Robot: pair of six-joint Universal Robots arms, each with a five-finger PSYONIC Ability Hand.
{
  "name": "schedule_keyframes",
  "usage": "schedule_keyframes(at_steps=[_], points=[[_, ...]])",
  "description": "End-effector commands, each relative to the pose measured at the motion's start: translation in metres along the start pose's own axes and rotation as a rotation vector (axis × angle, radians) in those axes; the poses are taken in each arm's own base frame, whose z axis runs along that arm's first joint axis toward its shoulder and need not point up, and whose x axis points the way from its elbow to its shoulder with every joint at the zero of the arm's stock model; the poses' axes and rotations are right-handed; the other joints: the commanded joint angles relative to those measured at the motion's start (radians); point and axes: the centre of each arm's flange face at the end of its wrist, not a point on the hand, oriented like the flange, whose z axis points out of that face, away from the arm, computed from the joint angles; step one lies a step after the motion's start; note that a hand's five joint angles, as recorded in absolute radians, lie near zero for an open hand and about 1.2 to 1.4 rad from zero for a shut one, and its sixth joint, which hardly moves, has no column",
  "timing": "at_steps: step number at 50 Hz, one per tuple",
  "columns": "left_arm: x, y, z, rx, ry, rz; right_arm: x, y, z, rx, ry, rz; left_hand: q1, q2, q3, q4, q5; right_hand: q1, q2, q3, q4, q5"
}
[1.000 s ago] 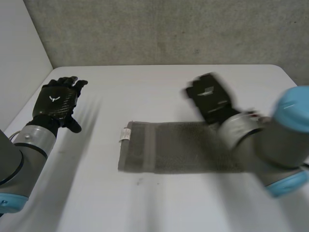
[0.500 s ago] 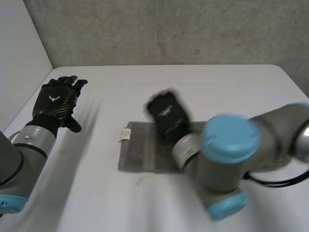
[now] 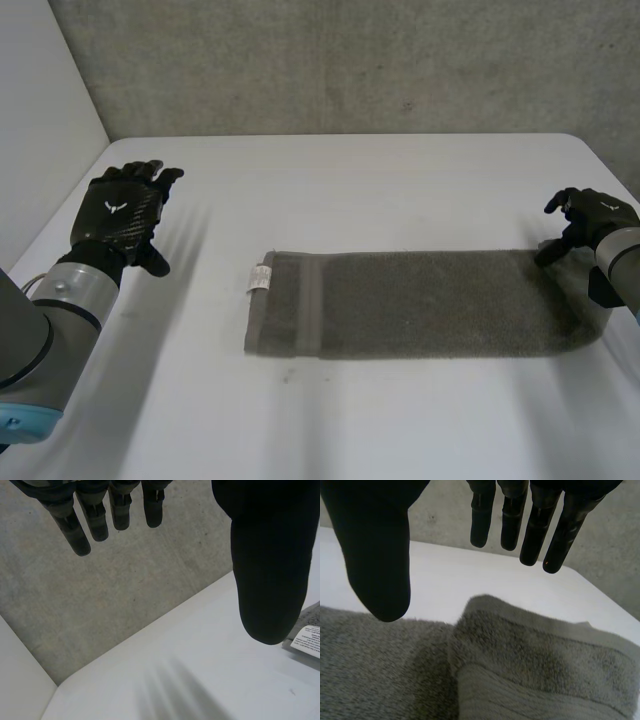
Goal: Fold the laundry
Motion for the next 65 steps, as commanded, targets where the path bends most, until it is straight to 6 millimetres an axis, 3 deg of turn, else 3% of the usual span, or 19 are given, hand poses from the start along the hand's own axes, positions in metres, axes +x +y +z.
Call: schedule_keyframes(at_steps=[1, 14, 21, 28, 33, 35, 36, 38, 39, 41, 42, 43, 44, 46, 47, 49, 50, 57, 65], points=[[0.000, 0.000, 0.000, 0.001, 0.000, 0.000, 0.005, 0.010, 0.013, -0.017, 0.017, -0.005, 0.010, 0.023, 0.022, 0.020, -0.014, 0.138, 0.088, 0.098, 0.088, 0.083], [-0.001, 0.000, 0.001, 0.009, -0.004, 0.001, 0.018, 0.020, 0.027, -0.029, 0.062, -0.008, 0.010, 0.023, 0.022, 0.020, -0.014, 0.370, 0.320, 0.330, 0.320, 0.315], [-0.001, 0.000, 0.001, 0.009, -0.004, 0.001, 0.021, 0.024, 0.033, -0.017, 0.066, -0.047, 0.010, 0.023, 0.022, 0.020, -0.014, 1.010, 0.961, 0.971, 0.960, 0.956], [0.000, 0.000, 0.000, 0.008, -0.003, 0.003, 0.017, 0.016, 0.032, 0.013, 0.048, -0.076, 0.010, 0.023, 0.022, 0.020, -0.014, 1.012, 0.962, 0.972, 0.962, 0.957], [-0.001, -0.001, -0.001, 0.012, -0.004, 0.003, 0.006, -0.006, 0.024, 0.072, 0.027, -0.073, 0.010, 0.023, 0.022, 0.020, -0.014, 1.012, 0.962, 0.972, 0.962, 0.957], [-0.001, -0.003, -0.001, 0.017, -0.005, 0.004, -0.020, -0.021, 0.011, 0.121, -0.036, -0.070, 0.010, 0.023, 0.022, 0.020, -0.014, 1.012, 0.962, 0.972, 0.962, 0.957], [-0.001, -0.003, -0.001, 0.017, -0.005, 0.004, -0.020, -0.022, 0.010, 0.121, -0.036, -0.070, 0.010, 0.023, 0.022, 0.020, -0.014, 1.012, 0.962, 0.972, 0.962, 0.957], [-0.001, -0.002, 0.000, 0.016, -0.007, 0.004, -0.067, -0.031, -0.015, 0.159, -0.160, -0.058, 0.010, 0.023, 0.022, 0.020, -0.014, 1.012, 0.962, 0.972, 0.962, 0.957], [-0.001, -0.002, 0.000, 0.016, -0.007, 0.004, -0.067, -0.031, -0.015, 0.159, -0.161, -0.058, 0.010, 0.023, 0.022, 0.020, -0.014, 1.012, 0.962, 0.972, 0.962, 0.957], [-0.002, -0.003, -0.001, 0.018, -0.007, 0.004, -0.108, -0.033, -0.043, 0.173, -0.291, -0.047, 0.010, 0.023, 0.022, 0.020, -0.014, 1.012, 0.962, 0.972, 0.962, 0.957], [-0.002, -0.003, 0.000, 0.017, -0.009, 0.004, -0.108, -0.033, -0.043, 0.173, -0.292, -0.047, 0.010, 0.023, 0.022, 0.020, -0.014, 1.012, 0.962, 0.972, 0.962, 0.957], [-0.002, -0.003, 0.000, 0.019, -0.009, 0.005, -0.127, -0.029, -0.057, 0.167, -0.363, -0.050, 0.010, 0.023, 0.022, 0.020, -0.014, 1.012, 0.962, 0.972, 0.962, 0.957], [-0.002, -0.003, 0.000, 0.019, -0.009, 0.005, -0.128, -0.029, -0.057, 0.167, -0.363, -0.051, 0.010, 0.023, 0.022, 0.020, -0.014, 1.012, 0.962, 0.972, 0.962, 0.957], [-0.002, -0.003, 0.000, 0.017, -0.009, 0.004, -0.170, -0.011, -0.088, 0.144, -0.523, -0.087, 0.010, 0.023, 0.022, 0.020, -0.014, 1.012, 0.962, 0.972, 0.962, 0.957], [-0.002, -0.003, 0.000, 0.017, -0.009, 0.004, -0.170, -0.011, -0.088, 0.144, -0.524, -0.088, 0.010, 0.023, 0.022, 0.020, -0.014, 1.012, 0.962, 0.972, 0.962, 0.957], [-0.001, -0.003, -0.001, 0.017, -0.005, 0.004, -0.207, 0.011, -0.119, 0.119, -0.662, -0.123, 0.010, 0.023, 0.022, 0.020, -0.014, 1.012, 0.962, 0.972, 0.962, 0.957], [-0.001, -0.003, -0.001, 0.017, -0.005, 0.004, -0.208, 0.011, -0.119, 0.119, -0.663, -0.124, 0.010, 0.023, 0.022, 0.020, -0.014, 1.012, 0.962, 0.972, 0.962, 0.957], [-0.001, -0.003, -0.001, 0.017, -0.005, 0.004, -0.257, 0.074, -0.151, 0.044, -0.835, -0.187, 0.010, 0.023, 0.022, 0.020, -0.014, 1.012, 0.962, 0.972, 0.962, 0.957], [-0.001, -0.002, 0.000, 0.017, -0.005, 0.004, -0.284, 0.085, -0.153, 0.082, -0.889, -0.190, 0.010, 0.023, 0.022, 0.020, -0.014, 1.012, 0.962, 0.972, 0.962, 0.957]])
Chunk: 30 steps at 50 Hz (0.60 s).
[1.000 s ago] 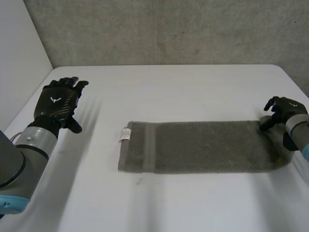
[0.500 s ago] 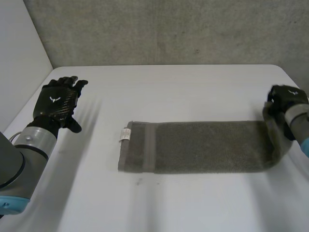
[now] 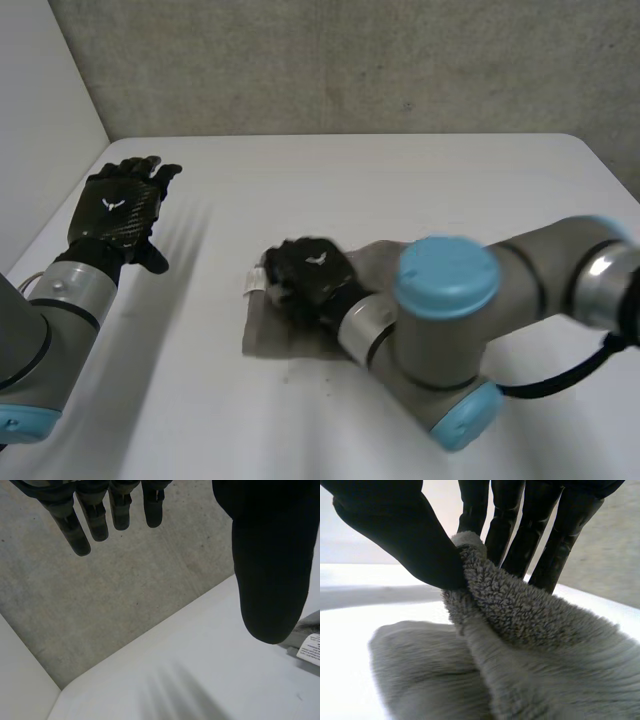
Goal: Fold the laundry
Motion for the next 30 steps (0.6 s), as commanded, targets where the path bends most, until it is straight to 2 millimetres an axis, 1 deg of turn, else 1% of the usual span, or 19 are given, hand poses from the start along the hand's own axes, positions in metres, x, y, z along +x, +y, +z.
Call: schedule_keyframes(at_steps=[1, 3, 7, 9, 11, 14, 15, 16, 17, 18, 19, 20, 21, 22, 24, 25, 27, 28, 30], points=[[0.000, 0.001, 0.000, -0.001, 0.000, 0.000, -0.019, 0.009, 0.018, 0.027, -0.045, -0.017, 0.010, 0.023, 0.022, 0.020, -0.014, 0.426, 0.219, 0.230, 0.204, 0.242], [0.000, 0.001, 0.000, -0.001, 0.000, 0.000, -0.018, -0.001, 0.022, 0.060, -0.040, -0.031, 0.010, 0.023, 0.022, 0.020, -0.014, 0.426, 0.219, 0.230, 0.204, 0.242], [0.000, 0.001, 0.000, -0.001, 0.000, 0.000, -0.020, -0.004, 0.020, 0.058, -0.044, -0.037, 0.010, 0.023, 0.022, 0.020, -0.014, 0.426, 0.219, 0.230, 0.204, 0.242], [0.000, 0.001, 0.000, -0.001, 0.000, 0.000, -0.022, -0.002, 0.017, 0.045, -0.051, -0.038, 0.010, 0.023, 0.022, 0.020, -0.014, 0.426, 0.219, 0.230, 0.204, 0.242], [0.000, 0.001, 0.000, -0.001, 0.000, 0.000, -0.031, 0.010, 0.010, -0.005, -0.077, -0.036, 0.010, 0.023, 0.022, 0.020, -0.014, 0.426, 0.219, 0.230, 0.204, 0.242], [0.001, 0.000, 0.000, 0.000, 0.003, 0.000, -0.038, 0.017, 0.006, -0.038, -0.091, -0.036, 0.007, 0.020, 0.019, 0.017, -0.017, 0.426, 0.219, 0.230, 0.204, 0.242], [0.001, 0.001, 0.000, -0.003, 0.003, -0.001, -0.042, 0.021, 0.003, -0.063, -0.099, -0.051, 0.007, 0.020, 0.019, 0.017, -0.017, 0.221, 0.013, 0.025, -0.001, 0.037], [0.001, 0.001, 0.000, -0.004, 0.004, -0.001, -0.043, 0.024, -0.001, -0.088, -0.094, -0.078, 0.007, 0.020, 0.019, 0.017, -0.017, -0.255, -0.462, -0.451, -0.477, -0.439], [0.001, 0.001, 0.000, -0.004, 0.004, -0.001, -0.043, 0.024, -0.001, -0.088, -0.094, -0.079, 0.007, 0.020, 0.019, 0.017, -0.017, -0.260, -0.467, -0.456, -0.482, -0.444], [0.002, 0.002, -0.001, -0.006, 0.006, -0.001, -0.040, 0.024, -0.004, -0.101, -0.080, -0.112, 0.007, 0.020, 0.019, 0.017, -0.017, -0.675, -0.883, -0.872, -0.897, -0.859], [0.002, 0.002, -0.002, -0.009, 0.007, -0.002, -0.035, 0.021, -0.005, -0.107, -0.064, -0.146, 0.007, 0.020, 0.019, 0.017, -0.017, -0.796, -1.003, -0.992, -1.018, -0.979], [0.002, 0.002, -0.002, -0.009, 0.007, -0.002, -0.035, 0.021, -0.005, -0.107, -0.064, -0.146, 0.007, 0.020, 0.019, 0.017, -0.017, -0.796, -1.003, -0.992, -1.018, -0.979], [0.003, 0.003, -0.003, -0.012, 0.011, -0.002, -0.030, 0.012, -0.007, -0.099, -0.044, -0.163, 0.010, 0.023, 0.022, 0.020, -0.014, -0.796, -1.003, -0.992, -1.018, -0.979], [0.003, 0.003, -0.003, -0.012, 0.011, -0.002, -0.030, 0.012, -0.007, -0.099, -0.044, -0.163, 0.010, 0.023, 0.022, 0.020, -0.014, -0.796, -1.003, -0.992, -1.018, -0.979], [0.010, 0.002, -0.006, -0.011, 0.029, -0.003, -0.009, -0.015, -0.019, -0.063, 0.027, -0.163, 0.010, 0.023, 0.022, 0.020, -0.014, -0.796, -1.003, -0.992, -1.018, -0.979], [0.010, 0.002, -0.006, -0.011, 0.030, -0.003, -0.009, -0.015, -0.019, -0.063, 0.027, -0.163, 0.010, 0.023, 0.022, 0.020, -0.014, -0.796, -1.003, -0.992, -1.018, -0.979], [0.017, 0.001, -0.009, -0.007, 0.052, -0.003, 0.029, -0.029, -0.035, -0.058, 0.123, -0.140, 0.013, 0.026, 0.025, 0.023, -0.011, -0.796, -1.003, -0.992, -1.018, -0.979], [0.017, 0.001, -0.009, -0.007, 0.052, -0.003, 0.030, -0.029, -0.035, -0.058, 0.123, -0.140, 0.013, 0.026, 0.025, 0.023, -0.011, -0.796, -1.003, -0.992, -1.018, -0.979], [0.021, -0.001, -0.011, -0.002, 0.064, -0.003, 0.064, -0.028, -0.053, -0.082, 0.219, -0.121, 0.016, 0.029, 0.028, 0.026, -0.008, -0.796, -1.003, -0.992, -1.018, -0.979]])
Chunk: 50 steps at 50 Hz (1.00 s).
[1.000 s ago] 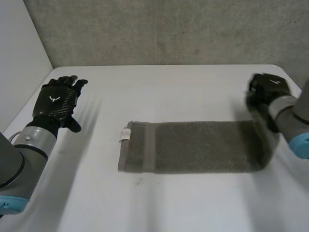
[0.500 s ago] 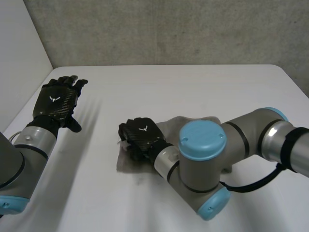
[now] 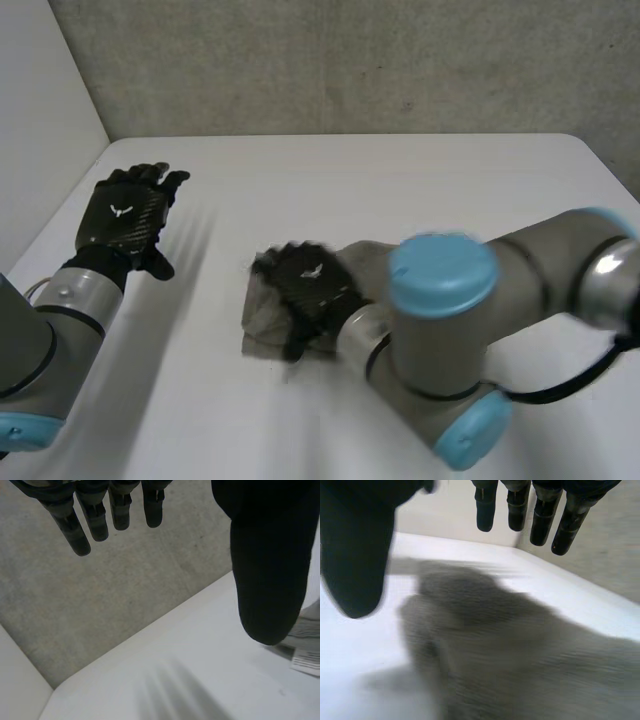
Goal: Fold the laundry
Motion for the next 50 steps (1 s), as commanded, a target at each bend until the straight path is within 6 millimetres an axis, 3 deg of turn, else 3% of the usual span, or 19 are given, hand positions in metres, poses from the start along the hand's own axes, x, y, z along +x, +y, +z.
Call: schedule_keyframes(at_steps=[1, 5, 10, 14, 16, 25, 27, 30, 35, 41, 43, 45, 50], points=[[0.017, -0.004, -0.007, 0.010, 0.050, -0.002, 0.081, -0.011, -0.040, -0.015, 0.217, 0.039, 0.016, 0.029, 0.028, 0.026, -0.008, -0.039, -0.056, -0.037, -0.060, -0.059], [0.026, -0.013, -0.009, 0.031, 0.084, -0.012, 0.110, 0.009, -0.067, -0.083, 0.296, 0.091, 0.025, 0.038, 0.036, 0.035, 0.001, -0.039, -0.056, -0.037, -0.060, -0.059], [0.045, -0.029, -0.006, 0.086, 0.142, -0.013, 0.124, 0.037, -0.085, -0.154, 0.314, 0.148, 0.036, 0.049, 0.048, 0.046, 0.013, -0.009, -0.026, -0.007, -0.030, -0.029], [0.063, -0.026, -0.003, 0.075, 0.198, -0.023, 0.128, 0.049, -0.091, -0.174, 0.322, 0.157, 0.036, 0.049, 0.048, 0.046, 0.013, 0.069, 0.051, 0.070, 0.047, 0.048], [0.088, -0.024, -0.003, 0.054, 0.272, -0.048, 0.129, 0.057, -0.094, -0.178, 0.334, 0.144, 0.036, 0.049, 0.048, 0.046, 0.013, 0.083, 0.066, 0.085, 0.062, 0.063], [0.125, -0.023, -0.001, 0.031, 0.377, -0.106, 0.126, 0.065, -0.095, -0.162, 0.349, 0.080, 0.036, 0.049, 0.048, 0.046, 0.013, 0.248, 0.230, 0.249, 0.226, 0.227], [0.138, -0.013, 0.005, 0.013, 0.403, -0.109, 0.126, 0.065, -0.095, -0.156, 0.367, 0.068, 0.036, 0.049, 0.048, 0.046, 0.013, 0.300, 0.283, 0.302, 0.279, 0.280], [0.142, -0.006, 0.009, -0.001, 0.406, -0.109, 0.127, 0.066, -0.094, -0.152, 0.379, 0.062, 0.036, 0.049, 0.048, 0.046, 0.013, 0.333, 0.315, 0.334, 0.311, 0.312], [0.151, 0.022, 0.024, -0.052, 0.403, -0.100, 0.132, 0.068, -0.093, -0.151, 0.414, 0.010, 0.054, 0.067, 0.066, 0.064, 0.030, 0.596, 0.579, 0.598, 0.575, 0.576], [0.148, 0.030, 0.031, -0.066, 0.377, -0.099, 0.137, 0.071, -0.095, -0.186, 0.450, -0.080, 0.054, 0.067, 0.066, 0.064, 0.030, 0.782, 0.764, 0.784, 0.761, 0.761], [0.142, 0.033, 0.033, -0.080, 0.335, -0.095, 0.139, 0.072, -0.096, -0.205, 0.471, -0.148, 0.054, 0.067, 0.066, 0.064, 0.030, 1.054, 1.036, 1.055, 1.032, 1.033], [0.140, 0.034, 0.032, -0.089, 0.317, -0.092, 0.141, 0.071, -0.096, -0.203, 0.478, -0.179, 0.051, 0.064, 0.063, 0.061, 0.027, 1.182, 1.164, 1.183, 1.160, 1.161], [0.135, 0.036, 0.022, -0.138, 0.285, -0.083, 0.145, 0.065, -0.091, -0.169, 0.495, -0.280, 0.051, 0.064, 0.063, 0.061, 0.027, 1.183, 1.166, 1.185, 1.162, 1.162]])
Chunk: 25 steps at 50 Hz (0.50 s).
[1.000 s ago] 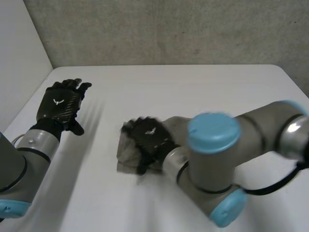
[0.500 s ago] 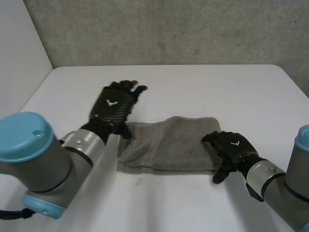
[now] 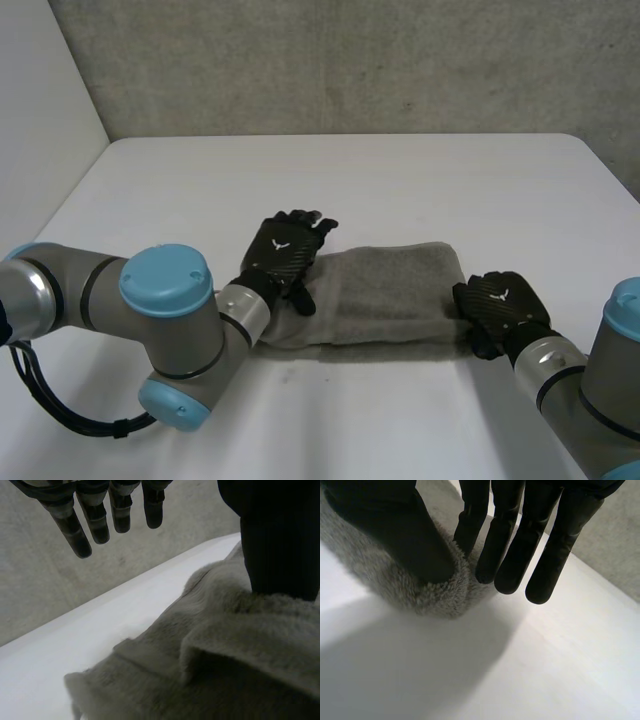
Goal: Fold the laundry
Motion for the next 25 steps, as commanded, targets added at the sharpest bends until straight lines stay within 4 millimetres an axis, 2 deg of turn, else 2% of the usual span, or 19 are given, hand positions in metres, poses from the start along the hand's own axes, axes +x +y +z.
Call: schedule_keyframes(at_steps=[1, 5, 6, 7, 8, 9, 10, 12, 13, 15, 16, 17, 18, 20, 21, 23, 24, 25], points=[[-0.006, 0.000, -0.018, -0.065, -0.063, 0.006, 0.005, -0.012, 0.006, 0.078, 0.050, -0.151, 0.035, 0.032, 0.032, 0.032, 0.027, 0.495, 0.225, 0.226, 0.219, 0.272], [-0.007, -0.009, -0.030, -0.070, -0.074, 0.026, 0.012, -0.026, 0.011, 0.119, 0.087, -0.254, 0.026, 0.023, 0.023, 0.023, 0.019, 0.495, 0.225, 0.226, 0.219, 0.272], [-0.007, -0.016, -0.036, -0.059, -0.079, 0.033, 0.014, -0.036, 0.013, 0.143, 0.102, -0.314, 0.023, 0.020, 0.020, 0.020, 0.016, 0.495, 0.225, 0.226, 0.219, 0.272], [-0.007, -0.016, -0.036, -0.059, -0.079, 0.033, 0.013, -0.048, 0.014, 0.175, 0.109, -0.369, 0.023, 0.020, 0.020, 0.020, 0.016, 0.495, 0.225, 0.226, 0.219, 0.272], [-0.008, -0.024, -0.042, -0.045, -0.085, 0.034, 0.013, -0.048, 0.014, 0.175, 0.109, -0.370, 0.023, 0.020, 0.020, 0.020, 0.016, 0.495, 0.225, 0.226, 0.219, 0.272], [-0.009, -0.031, -0.048, -0.030, -0.089, 0.034, 0.001, -0.064, 0.010, 0.234, 0.095, -0.421, 0.026, 0.023, 0.023, 0.023, 0.018, 0.495, 0.225, 0.226, 0.219, 0.272], [-0.009, -0.031, -0.048, -0.030, -0.089, 0.034, 0.001, -0.064, 0.010, 0.235, 0.095, -0.422, 0.026, 0.023, 0.023, 0.023, 0.019, 0.495, 0.225, 0.226, 0.219, 0.272], [-0.011, -0.042, -0.058, -0.008, -0.097, 0.033, -0.036, -0.099, -0.002, 0.378, 0.030, -0.474, 0.026, 0.023, 0.023, 0.023, 0.019, 0.495, 0.225, 0.226, 0.219, 0.272], [-0.011, -0.042, -0.058, -0.007, -0.097, 0.033, -0.036, -0.099, -0.002, 0.379, 0.030, -0.474, 0.026, 0.023, 0.023, 0.023, 0.019, 0.495, 0.225, 0.226, 0.219, 0.272], [-0.013, -0.044, -0.063, -0.006, -0.108, 0.032, -0.070, -0.120, -0.013, 0.481, -0.044, -0.496, 0.023, 0.020, 0.020, 0.020, 0.016, 0.495, 0.225, 0.226, 0.219, 0.272], [-0.020, -0.046, -0.067, -0.005, -0.133, 0.030, -0.070, -0.121, -0.013, 0.481, -0.044, -0.496, 0.023, 0.020, 0.020, 0.020, 0.016, 0.495, 0.225, 0.226, 0.219, 0.272], [-0.029, -0.047, -0.071, -0.011, -0.169, 0.029, -0.088, -0.120, -0.016, 0.504, -0.097, -0.514, 0.020, 0.017, 0.017, 0.017, 0.013, 0.495, 0.225, 0.226, 0.219, 0.272], [-0.029, -0.047, -0.071, -0.011, -0.169, 0.029, -0.088, -0.120, -0.016, 0.504, -0.098, -0.514, 0.020, 0.017, 0.017, 0.017, 0.013, 0.495, 0.225, 0.226, 0.219, 0.272], [-0.047, -0.050, -0.080, -0.012, -0.238, 0.022, -0.121, -0.112, -0.019, 0.526, -0.187, -0.536, 0.017, 0.014, 0.014, 0.014, 0.010, 0.495, 0.225, 0.226, 0.219, 0.272], [-0.048, -0.050, -0.080, -0.012, -0.239, 0.022, -0.121, -0.112, -0.019, 0.526, -0.187, -0.536, 0.017, 0.014, 0.014, 0.014, 0.010, 0.495, 0.225, 0.226, 0.219, 0.272], [-0.064, -0.049, -0.087, -0.020, -0.293, 0.016, -0.160, -0.100, -0.028, 0.564, -0.328, -0.566, 0.017, 0.014, 0.014, 0.014, 0.010, 0.495, 0.225, 0.226, 0.219, 0.272], [-0.064, -0.049, -0.087, -0.020, -0.293, 0.015, -0.160, -0.100, -0.028, 0.564, -0.329, -0.566, 0.017, 0.014, 0.014, 0.014, 0.010, 0.495, 0.225, 0.226, 0.219, 0.272], [-0.071, -0.049, -0.090, -0.021, -0.313, 0.010, -0.176, -0.090, -0.031, 0.577, -0.403, -0.579, 0.017, 0.014, 0.014, 0.014, 0.010, 0.495, 0.225, 0.226, 0.219, 0.272]])
